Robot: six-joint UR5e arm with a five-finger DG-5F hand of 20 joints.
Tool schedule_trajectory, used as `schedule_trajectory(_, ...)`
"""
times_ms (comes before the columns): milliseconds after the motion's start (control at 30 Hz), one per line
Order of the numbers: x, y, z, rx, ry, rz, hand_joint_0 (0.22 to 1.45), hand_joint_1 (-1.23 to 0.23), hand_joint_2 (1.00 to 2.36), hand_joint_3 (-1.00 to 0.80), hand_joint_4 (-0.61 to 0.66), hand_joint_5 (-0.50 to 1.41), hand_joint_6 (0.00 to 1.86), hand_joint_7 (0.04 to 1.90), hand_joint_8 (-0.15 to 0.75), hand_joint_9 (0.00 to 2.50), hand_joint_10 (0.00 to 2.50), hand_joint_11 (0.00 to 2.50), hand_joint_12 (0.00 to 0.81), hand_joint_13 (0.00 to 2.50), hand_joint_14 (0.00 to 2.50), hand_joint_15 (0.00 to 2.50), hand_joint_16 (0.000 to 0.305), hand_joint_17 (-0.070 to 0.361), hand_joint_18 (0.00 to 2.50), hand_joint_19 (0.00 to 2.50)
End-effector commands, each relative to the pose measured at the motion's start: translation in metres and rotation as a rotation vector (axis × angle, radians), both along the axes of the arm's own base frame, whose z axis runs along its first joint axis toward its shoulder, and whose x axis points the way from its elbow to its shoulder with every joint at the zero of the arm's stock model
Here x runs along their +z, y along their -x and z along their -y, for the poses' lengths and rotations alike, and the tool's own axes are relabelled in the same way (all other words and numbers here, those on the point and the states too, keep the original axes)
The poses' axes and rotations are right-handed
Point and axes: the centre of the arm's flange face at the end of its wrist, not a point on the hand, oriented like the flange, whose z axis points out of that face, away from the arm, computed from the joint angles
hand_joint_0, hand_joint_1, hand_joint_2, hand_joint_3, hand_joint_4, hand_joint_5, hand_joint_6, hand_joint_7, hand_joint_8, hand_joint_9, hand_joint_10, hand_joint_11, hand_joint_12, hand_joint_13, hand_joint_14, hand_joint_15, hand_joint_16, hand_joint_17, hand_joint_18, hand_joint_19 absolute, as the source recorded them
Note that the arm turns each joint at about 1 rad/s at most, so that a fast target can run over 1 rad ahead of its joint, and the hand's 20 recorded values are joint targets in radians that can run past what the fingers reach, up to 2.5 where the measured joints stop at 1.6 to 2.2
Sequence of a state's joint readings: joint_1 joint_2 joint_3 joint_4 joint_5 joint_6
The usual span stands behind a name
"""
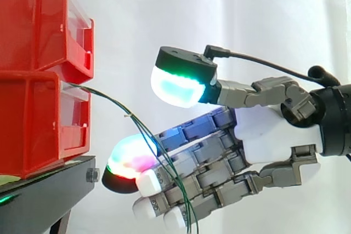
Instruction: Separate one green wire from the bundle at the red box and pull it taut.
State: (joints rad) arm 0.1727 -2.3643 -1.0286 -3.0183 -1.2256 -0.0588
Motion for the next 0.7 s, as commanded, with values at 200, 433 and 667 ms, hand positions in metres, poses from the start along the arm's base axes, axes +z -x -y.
schedule_trajectory(200,0.008,-0.004,-0.005,0.005,0.007,0.016,0.55,-0.60,1.01,-0.41,0.18,-0.10,0.50,1.16,0.225,0.75,0.01,0.33,0.303,0.57,0.01,0.28,0.046,0.103,0.46,0.38)
schedule_trajectory(433,0.006,-0.005,-0.011,0.013,0.054,0.027,0.55,-0.62,1.01,-0.41,0.17,-0.10,0.50,1.19,0.222,0.77,0.01,0.36,0.303,0.60,0.01,0.30,0.046,0.104,0.49,0.39)
schedule_trajectory(667,0.003,-0.006,-0.013,0.016,0.052,0.045,0.58,-0.68,1.01,-0.35,0.12,-0.12,0.63,1.07,0.222,0.78,0.02,0.39,0.298,0.61,0.01,0.31,0.045,0.102,0.51,0.40)
